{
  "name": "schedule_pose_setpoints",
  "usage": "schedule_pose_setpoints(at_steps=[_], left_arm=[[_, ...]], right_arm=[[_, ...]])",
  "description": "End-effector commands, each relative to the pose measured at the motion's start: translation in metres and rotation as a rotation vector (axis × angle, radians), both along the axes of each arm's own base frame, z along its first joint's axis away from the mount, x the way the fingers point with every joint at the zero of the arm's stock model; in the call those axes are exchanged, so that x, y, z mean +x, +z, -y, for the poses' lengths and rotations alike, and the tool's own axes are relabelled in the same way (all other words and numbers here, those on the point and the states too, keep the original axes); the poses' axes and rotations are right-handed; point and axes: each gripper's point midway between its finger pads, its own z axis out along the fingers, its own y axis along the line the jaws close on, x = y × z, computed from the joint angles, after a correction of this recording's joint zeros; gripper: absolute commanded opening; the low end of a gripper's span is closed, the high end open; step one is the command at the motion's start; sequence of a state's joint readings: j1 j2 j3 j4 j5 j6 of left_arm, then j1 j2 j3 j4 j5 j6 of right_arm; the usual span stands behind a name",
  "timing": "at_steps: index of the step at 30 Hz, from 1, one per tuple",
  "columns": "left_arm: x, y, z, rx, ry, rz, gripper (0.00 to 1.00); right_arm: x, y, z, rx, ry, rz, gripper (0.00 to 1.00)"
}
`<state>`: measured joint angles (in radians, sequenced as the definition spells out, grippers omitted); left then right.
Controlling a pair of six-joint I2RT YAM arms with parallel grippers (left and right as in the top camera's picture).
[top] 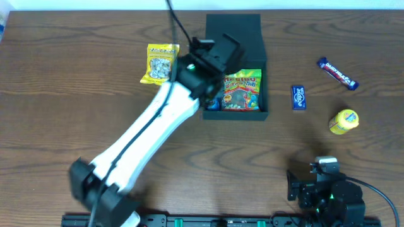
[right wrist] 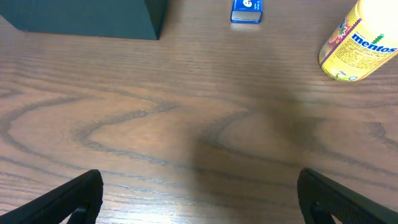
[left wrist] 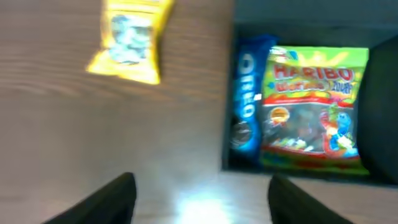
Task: Pack container
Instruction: 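Release the Oreo pack and move the left gripper to the yellow Hacks bag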
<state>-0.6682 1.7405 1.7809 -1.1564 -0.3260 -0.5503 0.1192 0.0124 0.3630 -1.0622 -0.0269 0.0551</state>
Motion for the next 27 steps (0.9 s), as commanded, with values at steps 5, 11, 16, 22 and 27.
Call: schedule_pose_setpoints(at_steps=[5, 11, 16, 22, 27], left_arm=[[-0.009, 0.021, -0.068, 0.215, 0.033, -0.007, 0.91], [-0.005, 0.02, -0.09, 0.246, 0.06, -0.03, 0.95], [0.019, 0.015, -0.093, 0.227, -0.002, 0.003, 0.95], [0.06, -0.021, -0.094, 0.133, -0.119, -0.002, 0.95], [0.095, -0.056, -0.115, 0.091, -0.069, -0.028, 0.95]], right_arm=[[-0.001, -0.003, 0.001, -0.007, 0.001, -0.007, 0.99], [-0.001, -0.003, 0.001, -0.007, 0.001, -0.007, 0.99], [-0.001, -0.003, 0.001, -0.007, 0.001, -0.007, 0.99], [-0.001, -0.003, 0.001, -0.007, 0.001, -0.007, 0.99], [-0.001, -0.003, 0.001, -0.007, 0.001, -0.007, 0.99]])
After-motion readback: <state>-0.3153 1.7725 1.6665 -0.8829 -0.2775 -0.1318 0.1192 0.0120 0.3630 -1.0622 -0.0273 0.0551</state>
